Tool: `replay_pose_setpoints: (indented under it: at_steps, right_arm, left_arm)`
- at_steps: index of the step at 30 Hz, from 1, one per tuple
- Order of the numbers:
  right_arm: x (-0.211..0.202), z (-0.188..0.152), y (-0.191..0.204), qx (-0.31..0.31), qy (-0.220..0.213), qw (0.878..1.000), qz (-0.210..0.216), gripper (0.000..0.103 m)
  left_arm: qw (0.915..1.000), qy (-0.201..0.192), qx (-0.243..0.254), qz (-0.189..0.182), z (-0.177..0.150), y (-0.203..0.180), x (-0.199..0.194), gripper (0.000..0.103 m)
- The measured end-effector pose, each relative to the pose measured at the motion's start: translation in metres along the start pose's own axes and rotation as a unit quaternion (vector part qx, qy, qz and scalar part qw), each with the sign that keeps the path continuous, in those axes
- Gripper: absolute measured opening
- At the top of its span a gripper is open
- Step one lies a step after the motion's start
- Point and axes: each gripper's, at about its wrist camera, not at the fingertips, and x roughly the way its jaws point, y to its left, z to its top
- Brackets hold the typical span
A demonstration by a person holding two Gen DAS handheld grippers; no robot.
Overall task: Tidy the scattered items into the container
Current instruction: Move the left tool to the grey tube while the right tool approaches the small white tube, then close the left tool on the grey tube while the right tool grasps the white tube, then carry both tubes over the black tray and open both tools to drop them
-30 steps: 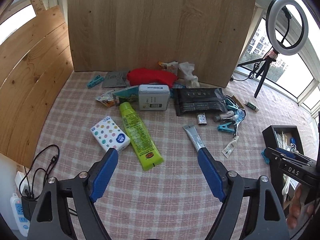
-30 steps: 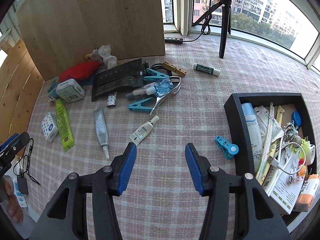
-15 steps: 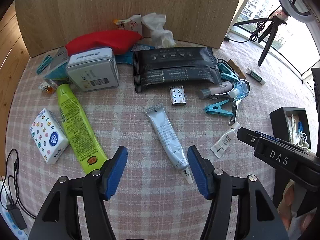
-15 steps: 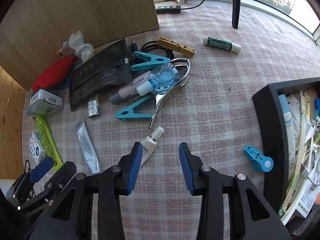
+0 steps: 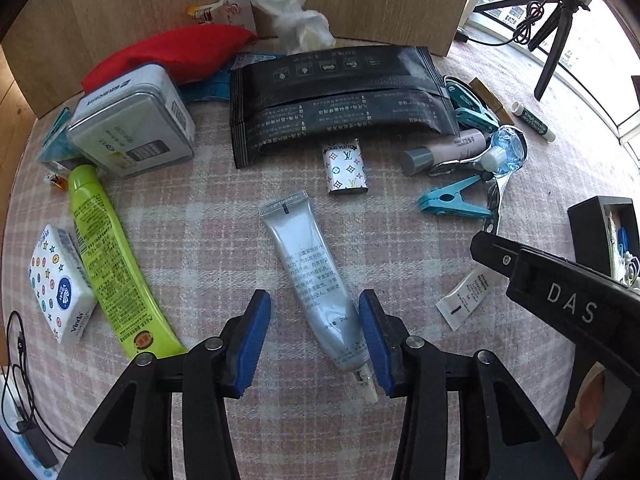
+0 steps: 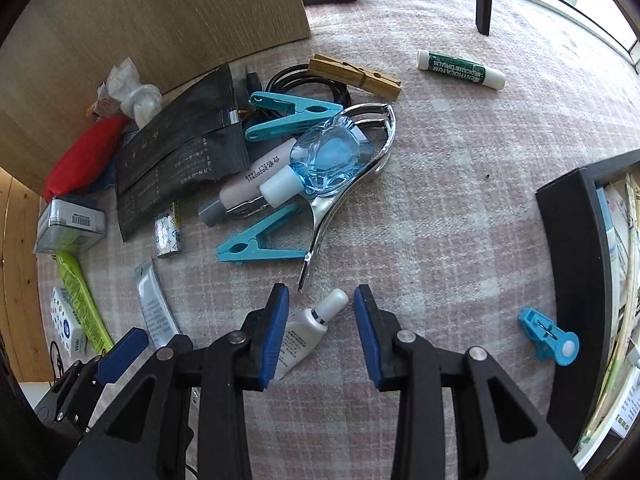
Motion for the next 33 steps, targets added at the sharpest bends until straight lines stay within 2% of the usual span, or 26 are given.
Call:
replay_pose_setpoints:
  at_steps: [2, 5, 10, 12, 14, 20, 22, 26, 27, 28, 31, 33]
  right_arm:
    - [-0.002, -0.004, 0.005, -0.005, 0.000, 1.000, -0.004, 0.030]
    - [-0.005, -0.011, 0.010, -0.006, 0.000, 1.000, -0.004, 0.030]
    - [-0.009, -0.023, 0.029, -0.025, -0.017, 0.999, -0.036, 0.027]
    - [-0.011, -0.026, 0.036, -0.034, -0.024, 0.998, -0.049, 0.016]
    - [-0.010, -0.030, 0.044, -0.038, -0.030, 0.997, -0.059, 0.010]
    - [-0.027, -0.033, 0.025, -0.007, -0.022, 1.000, -0.009, 0.010]
    - [-0.034, -0.037, 0.024, -0.003, -0.025, 1.000, -0.003, 0.010]
    - [-0.052, -0.046, 0.024, 0.000, -0.037, 0.999, 0.003, 0.010]
    - [-0.057, -0.048, 0.024, 0.002, -0.039, 0.999, 0.006, 0.010]
    - [-0.061, -0.049, 0.024, 0.004, -0.041, 0.999, 0.008, 0.010]
    - [-0.076, -0.055, 0.024, 0.011, -0.051, 0.999, 0.009, 0.010]
    - [-0.085, -0.057, 0.023, 0.015, -0.058, 0.998, 0.005, 0.010]
  left_arm:
    - [1.0000, -0.004, 0.001, 0.003, -0.002, -0.002, 0.000, 0.042]
    - [0.9998, -0.011, 0.007, 0.011, -0.006, -0.002, -0.003, 0.034]
    - [0.9993, -0.021, 0.020, 0.023, -0.014, -0.005, -0.007, 0.026]
    - [0.9991, -0.026, 0.024, 0.025, -0.018, -0.006, -0.008, 0.025]
    - [0.9990, -0.030, 0.025, 0.023, -0.020, -0.006, -0.010, 0.024]
    - [0.9995, -0.025, 0.003, -0.017, -0.026, 0.005, -0.017, 0.023]
    - [0.9991, -0.022, -0.008, -0.036, -0.028, 0.011, -0.021, 0.023]
    - [0.9982, -0.029, -0.011, -0.052, -0.027, 0.028, -0.033, 0.023]
    - [0.9980, -0.032, -0.011, -0.054, -0.032, 0.033, -0.036, 0.022]
    - [0.9979, -0.035, -0.011, -0.054, -0.032, 0.034, -0.039, 0.007]
    - [0.9973, -0.037, -0.004, -0.064, -0.024, 0.029, -0.048, 0.007]
    - [0.9975, -0.049, 0.014, -0.050, -0.013, 0.017, -0.044, 0.007]
